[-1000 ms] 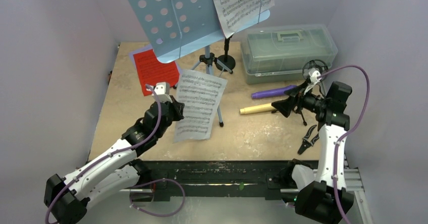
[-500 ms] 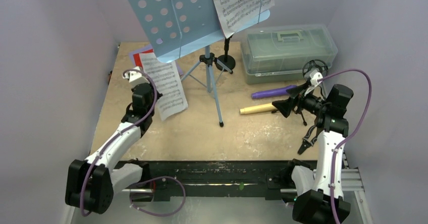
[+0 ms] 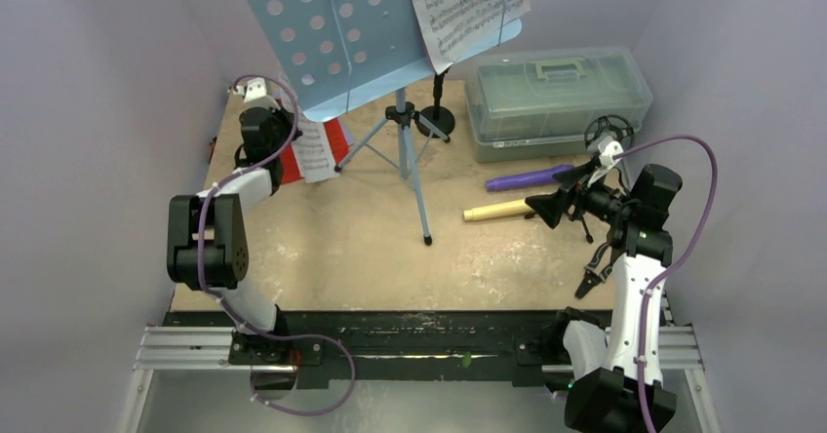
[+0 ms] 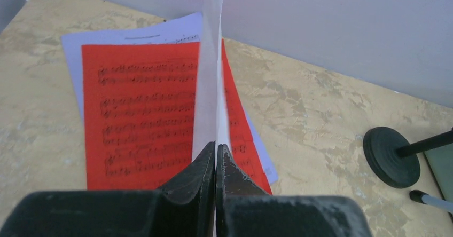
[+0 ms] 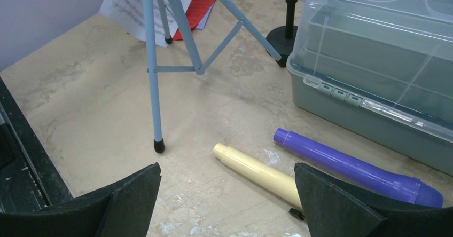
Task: Pack up the instrument practice props
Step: Place the sheet music at the corner of the board.
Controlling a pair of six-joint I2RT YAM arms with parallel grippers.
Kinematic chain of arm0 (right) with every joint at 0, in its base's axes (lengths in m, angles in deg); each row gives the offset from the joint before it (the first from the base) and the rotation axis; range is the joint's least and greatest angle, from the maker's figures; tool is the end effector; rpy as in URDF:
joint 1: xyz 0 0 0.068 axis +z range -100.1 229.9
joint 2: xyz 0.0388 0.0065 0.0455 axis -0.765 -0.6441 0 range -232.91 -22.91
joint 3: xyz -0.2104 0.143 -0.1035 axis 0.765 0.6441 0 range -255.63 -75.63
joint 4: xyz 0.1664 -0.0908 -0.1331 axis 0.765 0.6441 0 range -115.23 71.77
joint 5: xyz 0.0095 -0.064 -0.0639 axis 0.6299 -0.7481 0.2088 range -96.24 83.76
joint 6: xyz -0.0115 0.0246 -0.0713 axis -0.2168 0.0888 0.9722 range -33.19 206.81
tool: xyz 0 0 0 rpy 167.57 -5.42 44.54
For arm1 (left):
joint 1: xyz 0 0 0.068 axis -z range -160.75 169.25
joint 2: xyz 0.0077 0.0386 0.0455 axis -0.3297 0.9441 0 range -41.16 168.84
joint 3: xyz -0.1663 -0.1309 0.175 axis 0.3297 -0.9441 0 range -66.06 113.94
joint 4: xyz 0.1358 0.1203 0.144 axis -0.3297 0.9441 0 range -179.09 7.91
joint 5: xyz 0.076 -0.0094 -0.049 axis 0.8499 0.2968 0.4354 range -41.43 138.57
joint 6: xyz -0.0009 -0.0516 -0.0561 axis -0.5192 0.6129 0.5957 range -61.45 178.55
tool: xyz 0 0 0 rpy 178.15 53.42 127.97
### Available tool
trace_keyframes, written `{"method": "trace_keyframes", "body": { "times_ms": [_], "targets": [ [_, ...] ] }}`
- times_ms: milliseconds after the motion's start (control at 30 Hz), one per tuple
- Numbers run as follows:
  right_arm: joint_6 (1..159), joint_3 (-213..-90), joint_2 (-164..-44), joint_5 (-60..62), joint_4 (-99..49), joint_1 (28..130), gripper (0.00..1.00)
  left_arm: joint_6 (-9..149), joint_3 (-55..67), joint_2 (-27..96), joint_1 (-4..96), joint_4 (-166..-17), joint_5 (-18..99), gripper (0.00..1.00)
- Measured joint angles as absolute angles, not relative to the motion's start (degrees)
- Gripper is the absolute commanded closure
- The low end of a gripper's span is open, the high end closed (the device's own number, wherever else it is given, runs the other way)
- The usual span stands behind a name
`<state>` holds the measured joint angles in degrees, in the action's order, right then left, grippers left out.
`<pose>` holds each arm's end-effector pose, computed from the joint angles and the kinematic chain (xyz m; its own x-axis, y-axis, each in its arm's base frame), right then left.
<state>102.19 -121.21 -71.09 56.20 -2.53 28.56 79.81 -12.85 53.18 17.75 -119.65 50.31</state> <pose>0.1624 -0.0021 0.3174 -0.2304 -0.0418 -0.9722 -0.6629 0.7381 0.1254 0.3759 0.0118 0.2583 -0.1505 -0.3666 -0.9181 -0.1187 0.9287 -0.3513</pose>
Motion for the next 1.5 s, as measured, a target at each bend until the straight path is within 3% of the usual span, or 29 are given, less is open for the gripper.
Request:
{"method": "trace_keyframes", "body": {
  "times_ms": [267, 700, 733, 767, 833, 933, 1167, 1400, 1500],
  "targets": [
    [102.2, -121.2, -71.1, 56.2, -2.6, 28.6, 0.01, 78.7, -2.7, 60.8, 14.7, -117.1, 40.0, 1.0],
    [102.2, -121.0, -71.1, 56.2, -2.6, 28.6, 0.01, 82.5, 19.1, 78.5, 10.1, -99.8, 43.0, 1.0],
    [102.2, -121.0, -71.2, 56.2, -2.6, 28.6, 0.01, 83.2, 20.0, 79.7, 10.0, -97.7, 44.2, 0.92],
    [102.2, -121.0, -71.2, 56.2, -2.6, 28.6, 0.01, 83.7, 20.5, 80.3, 9.9, -96.3, 45.1, 0.75],
    [102.2, -121.0, -71.2, 56.2, -2.6, 28.6, 0.01, 85.1, 22.1, 82.0, 9.8, -91.7, 47.8, 0.51],
    [102.2, -120.9, -71.2, 56.2, -2.6, 28.6, 0.01, 87.6, 25.6, 84.4, 9.8, -84.3, 53.5, 0.32],
    [102.2, -120.5, -71.3, 56.0, -2.6, 28.6, 0.01, 92.1, 24.5, 81.6, 9.5, -75.9, 62.4, 0.21],
    [102.2, -120.4, -71.3, 56.1, -2.6, 28.6, 0.01, 96.9, 7.5, 62.1, 9.5, -80.9, 56.1, 0.16],
    [102.3, -120.4, -71.3, 56.1, -2.5, 28.6, 0.01, 98.5, 1.1, 54.7, 9.4, -84.0, 53.1, 0.03]
  ]
}}
